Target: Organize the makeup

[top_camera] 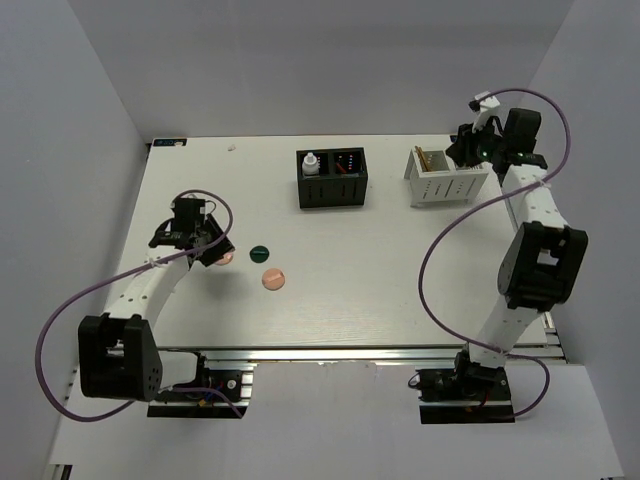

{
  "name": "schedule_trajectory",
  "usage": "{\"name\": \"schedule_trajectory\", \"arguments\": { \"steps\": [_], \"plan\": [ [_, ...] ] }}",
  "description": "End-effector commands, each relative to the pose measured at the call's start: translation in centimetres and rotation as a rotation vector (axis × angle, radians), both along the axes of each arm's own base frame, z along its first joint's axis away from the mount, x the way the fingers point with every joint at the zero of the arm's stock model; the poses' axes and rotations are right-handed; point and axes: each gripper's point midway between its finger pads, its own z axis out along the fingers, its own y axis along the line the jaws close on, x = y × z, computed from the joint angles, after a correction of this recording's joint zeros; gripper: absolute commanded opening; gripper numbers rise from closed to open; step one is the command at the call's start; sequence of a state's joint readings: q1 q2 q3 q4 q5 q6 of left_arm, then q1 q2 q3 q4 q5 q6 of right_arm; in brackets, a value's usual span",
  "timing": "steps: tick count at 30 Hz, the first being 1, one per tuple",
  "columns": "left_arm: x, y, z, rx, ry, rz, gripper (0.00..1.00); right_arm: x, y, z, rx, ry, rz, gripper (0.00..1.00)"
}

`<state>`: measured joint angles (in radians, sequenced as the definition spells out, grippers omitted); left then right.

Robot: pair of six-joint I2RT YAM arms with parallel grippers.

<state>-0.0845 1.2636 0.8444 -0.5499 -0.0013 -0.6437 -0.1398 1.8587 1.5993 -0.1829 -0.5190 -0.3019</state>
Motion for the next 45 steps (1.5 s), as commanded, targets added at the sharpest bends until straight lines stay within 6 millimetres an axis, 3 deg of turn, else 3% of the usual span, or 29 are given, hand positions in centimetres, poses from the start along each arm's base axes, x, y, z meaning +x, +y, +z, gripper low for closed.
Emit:
{"name": "schedule_trajectory", "arguments": {
  "steps": [1, 2, 3, 4, 5, 7, 8, 11, 17, 25, 27, 28, 33, 34, 38, 39, 40, 41, 43, 44, 45],
  "plan": [
    [0.0, 1.0, 0.2, -0.009, 0.02, -0.012, 0.51, -7.3, 8.2, 6.4, 0.062, -0.201, 0.456, 0.42],
    [0.1, 1.2, 0.0, -0.011, 0.024, -0.014, 0.56, -8.9, 10.1, 7.3, 0.032, -0.239, 0.511, 0.43],
    [0.1, 1.8, -0.5, -0.003, 0.045, -0.002, 0.61, -10.4, 11.1, 5.3, 0.041, -0.189, 0.538, 0.44],
    [0.3, 2.1, -0.7, 0.012, 0.052, -0.007, 0.68, -11.3, 11.9, 4.8, 0.04, -0.181, 0.561, 0.45],
    [0.5, 2.2, -1.0, 0.022, 0.059, -0.01, 0.69, -13.1, 13.9, 5.2, 0.039, -0.19, 0.613, 0.46],
    [1.1, 3.7, -2.1, 0.042, 0.09, 0.021, 0.71, -15.0, 15.1, 3.3, 0.057, -0.151, 0.64, 0.47],
    [1.9, 3.9, -1.9, 0.049, 0.078, 0.024, 0.71, -15.9, 15.8, 3.7, 0.065, -0.158, 0.656, 0.47],
    [3.4, 4.7, -2.7, 0.086, 0.102, 0.034, 0.72, -17.5, 16.6, 3.0, 0.122, -0.114, 0.657, 0.47],
    [4.8, 5.8, -4.6, 0.148, 0.165, 0.024, 0.71, -18.8, 16.6, 2.5, 0.149, -0.075, 0.649, 0.47],
    [5.0, 5.4, -7.7, 0.135, 0.215, -0.03, 0.59, -19.7, 16.7, 2.6, 0.185, -0.059, 0.645, 0.47],
    [5.1, 5.0, -8.1, 0.118, 0.221, -0.041, 0.47, -19.9, 16.7, 2.4, 0.186, -0.055, 0.644, 0.47],
    [5.2, 4.9, -8.2, 0.114, 0.219, -0.049, 0.36, -20.0, 16.8, 2.5, 0.187, -0.057, 0.647, 0.47],
    [4.6, 4.1, -8.9, 0.072, 0.23, -0.075, 0.19, -20.4, 17.0, 2.4, 0.203, -0.041, 0.653, 0.47],
    [4.5, 3.9, -8.9, 0.066, 0.222, -0.077, 0.11, -20.7, 17.3, 2.4, 0.21, -0.031, 0.674, 0.47],
    [5.6, 2.0, -5.9, -0.027, 0.097, -0.113, 0.01, -22.8, 19.6, 1.5, 0.19, 0.026, 0.777, 0.56],
    [5.9, 0.4, -4.6, -0.116, 0.049, -0.14, 0.0, -23.1, 20.3, 1.1, 0.172, 0.043, 0.784, 0.59],
    [7.1, -0.6, -1.6, -0.155, -0.075, -0.167, 0.0, -23.5, 21.8, 0.0, 0.149, 0.086, 0.765, 0.59],
    [6.9, -1.9, -0.5, -0.201, -0.116, -0.195, 0.0, -23.4, 22.4, -0.4, 0.151, 0.108, 0.731, 0.59],
    [7.5, -4.1, 3.8, -0.302, -0.263, -0.256, 0.0, -23.7, 24.3, -1.0, 0.231, 0.224, 0.632, 0.6],
    [6.7, -7.0, 4.3, -0.34, -0.276, -0.32, 0.0, -23.3, 25.1, -0.5, 0.276, 0.229, 0.603, 0.6],
    [6.6, -8.2, 5.5, -0.38, -0.307, -0.328, 0.0, -22.9, 25.7, -0.6, 0.323, 0.278, 0.546, 0.6]
  ]
}}
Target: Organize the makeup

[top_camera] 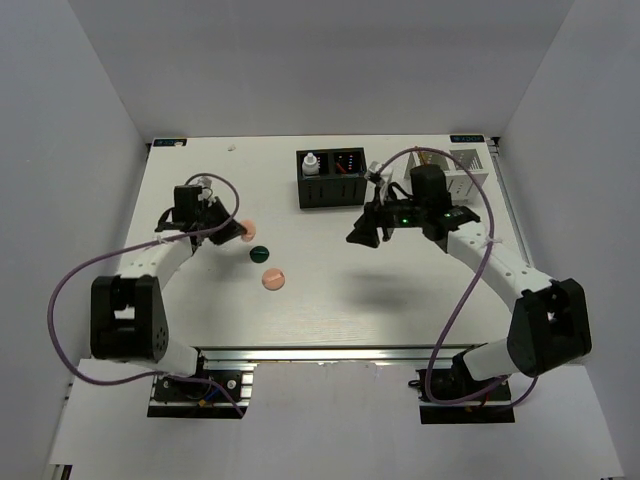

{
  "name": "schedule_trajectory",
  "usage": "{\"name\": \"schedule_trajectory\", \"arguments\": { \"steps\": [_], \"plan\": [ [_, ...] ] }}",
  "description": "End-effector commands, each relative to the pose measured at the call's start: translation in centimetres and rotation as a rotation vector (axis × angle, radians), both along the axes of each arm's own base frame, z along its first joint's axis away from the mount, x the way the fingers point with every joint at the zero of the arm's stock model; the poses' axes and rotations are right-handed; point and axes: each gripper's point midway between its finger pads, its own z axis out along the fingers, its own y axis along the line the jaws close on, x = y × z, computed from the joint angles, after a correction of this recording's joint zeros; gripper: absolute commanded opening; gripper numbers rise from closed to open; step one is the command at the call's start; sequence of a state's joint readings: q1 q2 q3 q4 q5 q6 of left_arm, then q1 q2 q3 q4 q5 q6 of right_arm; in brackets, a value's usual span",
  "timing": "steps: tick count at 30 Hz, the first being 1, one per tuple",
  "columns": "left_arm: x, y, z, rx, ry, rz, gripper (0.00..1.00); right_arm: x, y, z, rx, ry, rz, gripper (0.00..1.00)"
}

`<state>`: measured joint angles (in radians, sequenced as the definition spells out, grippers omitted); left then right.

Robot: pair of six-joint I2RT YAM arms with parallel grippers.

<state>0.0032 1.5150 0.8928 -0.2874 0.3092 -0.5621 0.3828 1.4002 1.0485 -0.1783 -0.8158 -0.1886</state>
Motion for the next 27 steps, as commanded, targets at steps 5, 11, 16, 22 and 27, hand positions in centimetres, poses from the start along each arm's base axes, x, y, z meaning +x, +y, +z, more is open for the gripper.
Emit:
{"name": "schedule_trajectory", "arguments": {
  "steps": [5, 11, 16, 22, 27],
  "plan": [
    [0.8, -12.4, 11.9, -0.309, -0.394, -0.232, 0.0, 3.3, 4.2, 1.3, 0.13, 0.425, -0.37, 0.65],
    [1.2, -16.6, 13.5, -0.366, -0.406, -0.284, 0.01, 4.9, 6.7, 3.6, 0.234, 0.508, -0.366, 0.64],
    [1.2, -19.0, 14.5, -0.38, -0.406, -0.34, 0.01, 5.7, 7.0, 3.5, 0.238, 0.493, -0.388, 0.64],
    [0.8, -20.4, 13.5, -0.393, -0.377, -0.358, 0.01, 5.2, 7.1, 3.2, 0.235, 0.507, -0.362, 0.61],
    [0.4, -21.5, 13.6, -0.404, -0.373, -0.38, 0.01, 5.8, 7.1, 2.8, 0.228, 0.493, -0.379, 0.59]
  ]
}}
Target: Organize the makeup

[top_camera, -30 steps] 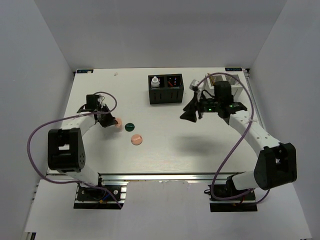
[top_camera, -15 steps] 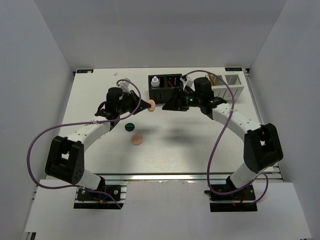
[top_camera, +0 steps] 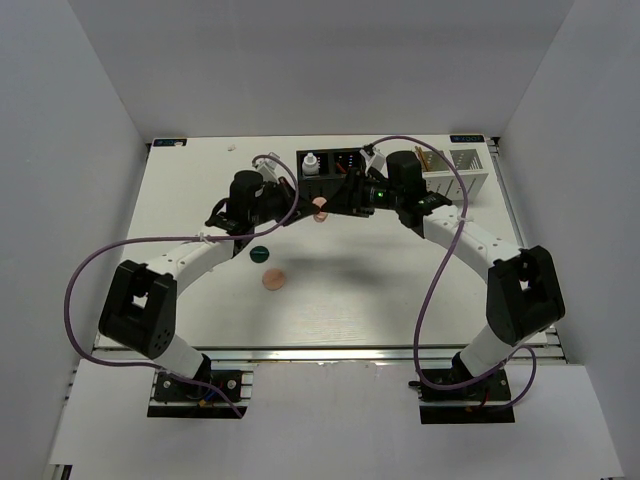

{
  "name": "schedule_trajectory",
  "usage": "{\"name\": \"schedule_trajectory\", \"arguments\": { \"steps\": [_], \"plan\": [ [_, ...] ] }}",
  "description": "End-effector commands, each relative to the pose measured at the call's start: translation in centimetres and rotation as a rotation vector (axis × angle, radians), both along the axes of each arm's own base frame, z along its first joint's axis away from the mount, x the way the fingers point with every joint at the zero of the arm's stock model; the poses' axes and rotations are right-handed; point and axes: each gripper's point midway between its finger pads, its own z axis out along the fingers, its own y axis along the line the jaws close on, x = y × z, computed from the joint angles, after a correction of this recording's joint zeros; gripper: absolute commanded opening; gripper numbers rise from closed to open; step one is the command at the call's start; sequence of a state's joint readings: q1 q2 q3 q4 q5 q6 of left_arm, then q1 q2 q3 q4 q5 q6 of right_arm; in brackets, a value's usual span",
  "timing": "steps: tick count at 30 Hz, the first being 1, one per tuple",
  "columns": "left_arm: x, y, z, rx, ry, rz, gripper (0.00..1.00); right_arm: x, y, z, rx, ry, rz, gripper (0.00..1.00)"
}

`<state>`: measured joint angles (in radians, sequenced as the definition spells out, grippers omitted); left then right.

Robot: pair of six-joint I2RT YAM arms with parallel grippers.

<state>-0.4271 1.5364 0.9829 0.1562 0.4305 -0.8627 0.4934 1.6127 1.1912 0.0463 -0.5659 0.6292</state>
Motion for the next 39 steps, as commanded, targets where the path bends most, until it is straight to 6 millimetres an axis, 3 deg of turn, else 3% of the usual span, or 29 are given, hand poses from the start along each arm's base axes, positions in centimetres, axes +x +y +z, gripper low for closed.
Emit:
{"name": "schedule_trajectory", "arguments": {
  "steps": [1, 6, 11, 14, 15, 18, 19, 21, 22, 24, 28, 29, 30, 31, 33, 34, 35, 37, 39],
  "plan": [
    [0.4, -1.0, 1.8, -0.027, -0.038, -0.019, 0.01, 1.1, 0.7, 1.8, 0.028, -0.066, -0.007, 0.58],
    [0.0, -1.4, 1.6, -0.029, -0.033, -0.025, 0.02, 2.3, 0.7, 1.4, 0.0, -0.088, -0.03, 0.48],
    [0.0, -1.4, 1.8, -0.036, -0.034, -0.017, 0.06, 2.7, 0.6, 0.6, -0.027, -0.094, -0.035, 0.31],
    [0.0, -1.3, 2.0, -0.039, -0.031, -0.011, 0.26, 2.5, 0.6, 0.3, -0.032, -0.096, -0.026, 0.22],
    [0.0, -1.3, 2.0, -0.038, -0.029, -0.007, 0.42, 2.5, 0.6, 0.5, -0.028, -0.104, -0.022, 0.18],
    [0.1, -1.0, 2.4, -0.036, -0.032, 0.011, 0.54, 2.6, 0.3, 0.7, -0.035, -0.128, -0.025, 0.05],
    [0.2, -0.9, 2.8, -0.041, -0.039, 0.018, 0.63, 2.7, 0.1, 1.0, -0.035, -0.139, -0.029, 0.0],
    [0.3, -0.7, 3.8, -0.051, -0.063, 0.038, 0.65, 3.4, -0.9, 1.0, -0.054, -0.159, -0.058, 0.0],
    [0.5, -0.4, 4.1, -0.047, -0.069, 0.058, 0.96, 4.0, -1.9, 1.2, -0.066, -0.172, -0.088, 0.0],
    [0.6, -0.1, 5.0, -0.05, -0.092, 0.072, 0.98, 5.2, -3.5, 1.3, -0.109, -0.232, -0.113, 0.0],
    [0.3, 1.0, 6.2, -0.054, -0.124, 0.105, 0.98, 9.2, -9.7, 3.4, -0.209, -0.367, -0.252, 0.0],
    [0.3, 1.8, 5.3, -0.056, -0.111, 0.123, 0.98, 10.6, -13.1, 3.0, -0.278, -0.36, -0.333, 0.0],
    [0.1, 2.3, 5.1, -0.071, -0.11, 0.126, 0.98, 11.4, -14.8, 3.1, -0.321, -0.379, -0.369, 0.0],
    [0.0, 2.9, 5.7, -0.109, -0.114, 0.145, 0.98, 12.7, -18.3, 3.3, -0.399, -0.42, -0.429, 0.0],
    [0.0, 5.0, 3.6, -0.119, -0.057, 0.19, 0.98, 14.5, -23.1, 4.3, -0.502, -0.457, -0.544, 0.0],
    [0.0, 5.7, 3.2, -0.132, -0.036, 0.208, 0.98, 15.4, -26.7, 4.2, -0.544, -0.451, -0.612, 0.0],
    [0.2, 7.2, 3.1, -0.132, -0.031, 0.242, 0.98, 16.1, -28.8, 5.1, -0.581, -0.479, -0.645, 0.0],
    [0.0, 8.8, 1.4, -0.084, 0.004, 0.269, 0.98, 17.0, -33.0, 4.4, -0.637, -0.45, -0.713, 0.0],
    [0.4, 10.4, 1.4, -0.03, 0.0, 0.304, 0.98, 18.0, -35.0, 4.5, -0.698, -0.478, -0.72, 0.0]
  ]
}}
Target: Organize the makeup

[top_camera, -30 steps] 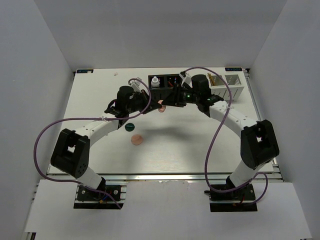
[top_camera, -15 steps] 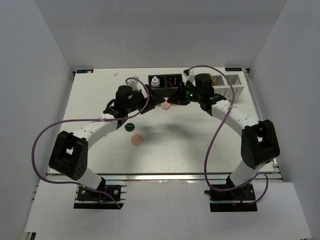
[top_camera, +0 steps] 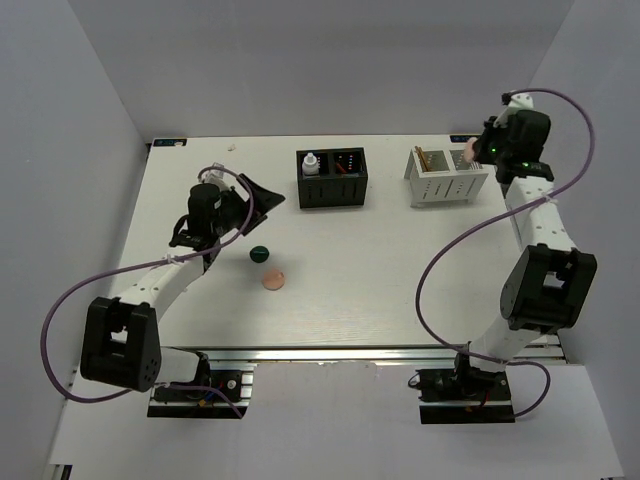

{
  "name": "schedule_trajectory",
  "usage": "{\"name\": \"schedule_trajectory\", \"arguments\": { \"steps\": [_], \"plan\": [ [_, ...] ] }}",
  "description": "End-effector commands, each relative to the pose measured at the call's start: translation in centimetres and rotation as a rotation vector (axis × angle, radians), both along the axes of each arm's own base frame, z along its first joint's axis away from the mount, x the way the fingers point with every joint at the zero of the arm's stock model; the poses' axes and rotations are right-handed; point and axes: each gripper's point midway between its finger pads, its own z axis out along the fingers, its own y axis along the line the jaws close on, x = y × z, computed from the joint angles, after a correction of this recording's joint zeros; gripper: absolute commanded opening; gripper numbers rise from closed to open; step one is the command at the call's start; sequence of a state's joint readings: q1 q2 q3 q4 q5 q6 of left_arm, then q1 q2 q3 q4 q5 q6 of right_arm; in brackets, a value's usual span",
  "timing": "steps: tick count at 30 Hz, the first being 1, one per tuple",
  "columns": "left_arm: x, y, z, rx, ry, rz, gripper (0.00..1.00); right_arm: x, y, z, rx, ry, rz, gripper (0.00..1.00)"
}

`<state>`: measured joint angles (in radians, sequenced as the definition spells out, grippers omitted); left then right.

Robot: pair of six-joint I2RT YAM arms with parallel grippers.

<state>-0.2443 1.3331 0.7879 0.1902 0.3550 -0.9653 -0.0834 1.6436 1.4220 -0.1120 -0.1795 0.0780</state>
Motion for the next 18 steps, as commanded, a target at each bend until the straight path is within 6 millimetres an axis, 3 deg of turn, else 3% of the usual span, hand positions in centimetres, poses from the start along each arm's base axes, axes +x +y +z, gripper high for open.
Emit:
{"name": "schedule_trajectory", "arguments": {
  "steps": [1, 7, 9, 14, 17, 18],
  "plan": [
    [-0.5, 2.5, -0.7, 0.129, 0.028, 0.03, 0.98, 1.9, -4.4, 0.3, -0.163, -0.023, -0.059, 0.0],
    [-0.8, 6.1, -4.5, 0.411, 0.178, 0.065, 0.98, 6.1, -5.8, -0.2, -0.192, -0.082, -0.085, 0.0],
    [-0.9, 6.9, -5.3, 0.452, 0.203, 0.084, 0.98, 7.2, -6.0, -1.7, -0.195, -0.062, -0.083, 0.0],
    [-2.0, 8.2, -7.9, 0.519, 0.291, 0.107, 0.98, 8.6, -6.1, -3.1, -0.208, -0.061, -0.069, 0.0],
    [-2.4, 8.8, -9.0, 0.554, 0.333, 0.119, 0.98, 8.5, -6.3, -4.4, -0.21, -0.037, -0.068, 0.24],
    [-2.6, 9.0, -9.5, 0.568, 0.347, 0.115, 0.98, 8.4, -6.2, -4.4, -0.211, -0.035, -0.062, 0.37]
  ]
}}
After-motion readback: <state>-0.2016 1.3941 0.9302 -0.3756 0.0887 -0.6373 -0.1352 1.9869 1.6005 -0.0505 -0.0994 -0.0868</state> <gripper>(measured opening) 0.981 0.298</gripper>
